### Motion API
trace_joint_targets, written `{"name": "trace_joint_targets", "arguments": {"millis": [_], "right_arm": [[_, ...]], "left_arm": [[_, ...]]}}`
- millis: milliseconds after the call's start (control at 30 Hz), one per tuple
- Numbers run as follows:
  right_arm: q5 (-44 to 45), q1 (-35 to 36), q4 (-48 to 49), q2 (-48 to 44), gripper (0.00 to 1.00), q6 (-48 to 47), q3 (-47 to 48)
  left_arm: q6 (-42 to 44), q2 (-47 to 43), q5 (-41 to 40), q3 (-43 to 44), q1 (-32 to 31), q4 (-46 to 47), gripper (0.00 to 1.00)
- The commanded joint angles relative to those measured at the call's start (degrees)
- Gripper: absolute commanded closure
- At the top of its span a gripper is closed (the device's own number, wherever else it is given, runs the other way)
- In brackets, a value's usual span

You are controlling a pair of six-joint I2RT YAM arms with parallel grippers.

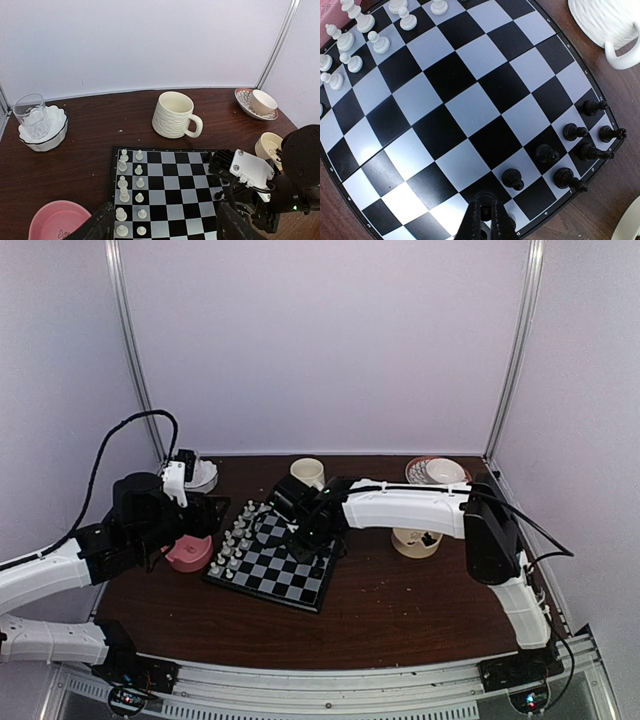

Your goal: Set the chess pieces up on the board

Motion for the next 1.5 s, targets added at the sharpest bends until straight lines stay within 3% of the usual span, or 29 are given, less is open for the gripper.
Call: {"name": "trace_joint_targets", "arguments": {"millis": [0, 833, 1467], "right_arm": [[0.31, -0.05, -1.22, 1.19, 1.00, -0.30, 1.57], [-0.72, -0.35, -2.29, 2.48, 0.97, 0.03, 1.01], [-1.00, -0.40, -2.03, 2.35, 0.88, -0.03, 0.85]], "left_arm": [[0.74, -1.45, -1.36, -0.33, 0.06, 1.67, 0.30], [0.48, -1.36, -0.86, 0.63, -0.03, 0.43, 0.30], [0.41, -1.01, -0.99, 1.02, 0.01, -1.14, 0.29]]}}
